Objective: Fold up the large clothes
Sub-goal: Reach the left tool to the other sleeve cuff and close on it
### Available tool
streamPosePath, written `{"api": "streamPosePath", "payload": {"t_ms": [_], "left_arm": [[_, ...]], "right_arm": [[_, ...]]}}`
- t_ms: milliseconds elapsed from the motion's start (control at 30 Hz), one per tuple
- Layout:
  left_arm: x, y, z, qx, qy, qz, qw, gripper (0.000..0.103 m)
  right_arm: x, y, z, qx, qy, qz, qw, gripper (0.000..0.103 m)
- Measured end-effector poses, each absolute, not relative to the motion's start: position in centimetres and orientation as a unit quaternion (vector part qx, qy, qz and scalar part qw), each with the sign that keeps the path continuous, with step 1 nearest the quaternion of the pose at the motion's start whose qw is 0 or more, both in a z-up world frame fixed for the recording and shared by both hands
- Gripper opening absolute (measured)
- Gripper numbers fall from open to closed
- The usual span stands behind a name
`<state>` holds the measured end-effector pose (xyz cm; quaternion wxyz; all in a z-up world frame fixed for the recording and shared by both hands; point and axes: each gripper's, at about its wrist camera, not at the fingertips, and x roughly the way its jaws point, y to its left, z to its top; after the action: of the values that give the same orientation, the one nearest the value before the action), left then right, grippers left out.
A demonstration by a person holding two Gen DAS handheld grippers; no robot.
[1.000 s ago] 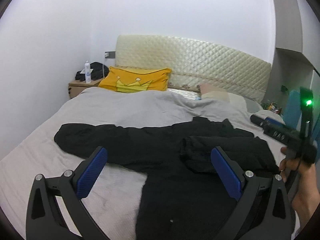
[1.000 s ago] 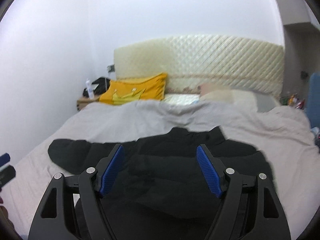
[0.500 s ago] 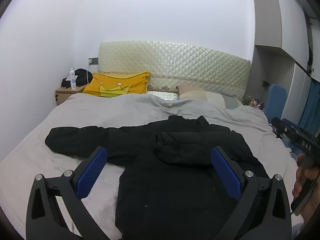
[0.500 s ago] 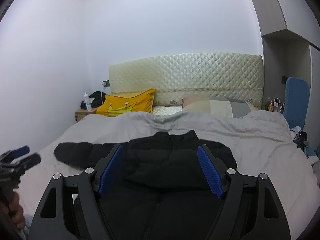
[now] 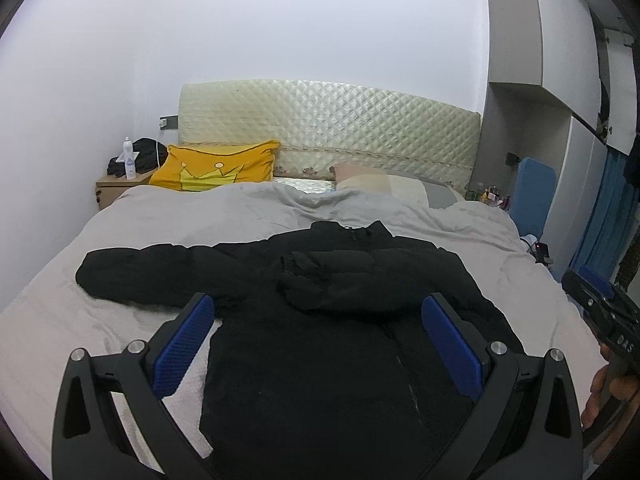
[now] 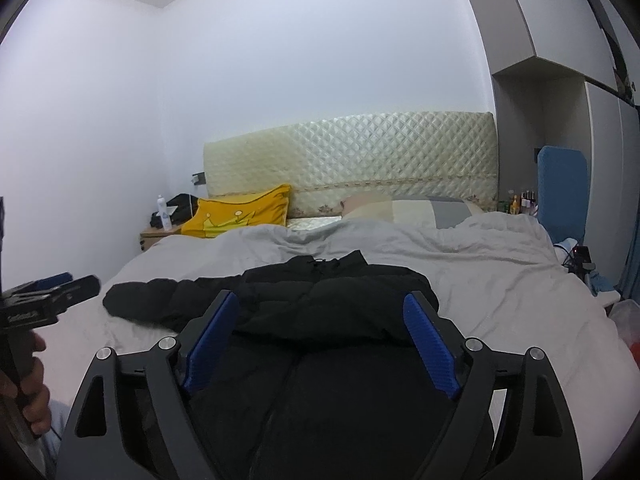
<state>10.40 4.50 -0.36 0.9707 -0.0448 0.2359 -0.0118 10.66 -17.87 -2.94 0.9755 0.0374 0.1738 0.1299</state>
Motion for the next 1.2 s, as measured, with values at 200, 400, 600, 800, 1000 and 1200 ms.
{"api": "streamPosePath", "payload": {"t_ms": [200,400,600,800,1000,1200], "left_arm": [[9.8,4.0,-1.1,-0.052,0.233,-0.021,0.971,0.103],[9.7,4.3,-2.0,-0.065,0.237,-0.029,0.969,0.103],[9.7,3.7,-2.3,-0.062,0.236,-0.027,0.969,0.103],[9.6,2.8,-3.5,-0.042,0.239,-0.023,0.970,0.103],[10.3,3.0,-4.7,-0.028,0.244,-0.016,0.969,0.103],[10.7,4.6,-5.2,-0.024,0.235,-0.021,0.972,0.103]], "right_arm": [[9.1,-18.3,-4.5,0.021,0.165,0.108,0.980,0.087],[8.0,-19.1,-6.1,0.030,0.186,0.107,0.976,0.088],[6.9,-20.3,-7.4,0.055,0.189,0.117,0.973,0.093],[6.3,-20.3,-8.1,0.034,0.190,0.112,0.975,0.095],[6.0,-20.1,-8.5,0.036,0.186,0.111,0.976,0.103],[6.4,-20.4,-9.0,0.040,0.194,0.111,0.974,0.103]]}}
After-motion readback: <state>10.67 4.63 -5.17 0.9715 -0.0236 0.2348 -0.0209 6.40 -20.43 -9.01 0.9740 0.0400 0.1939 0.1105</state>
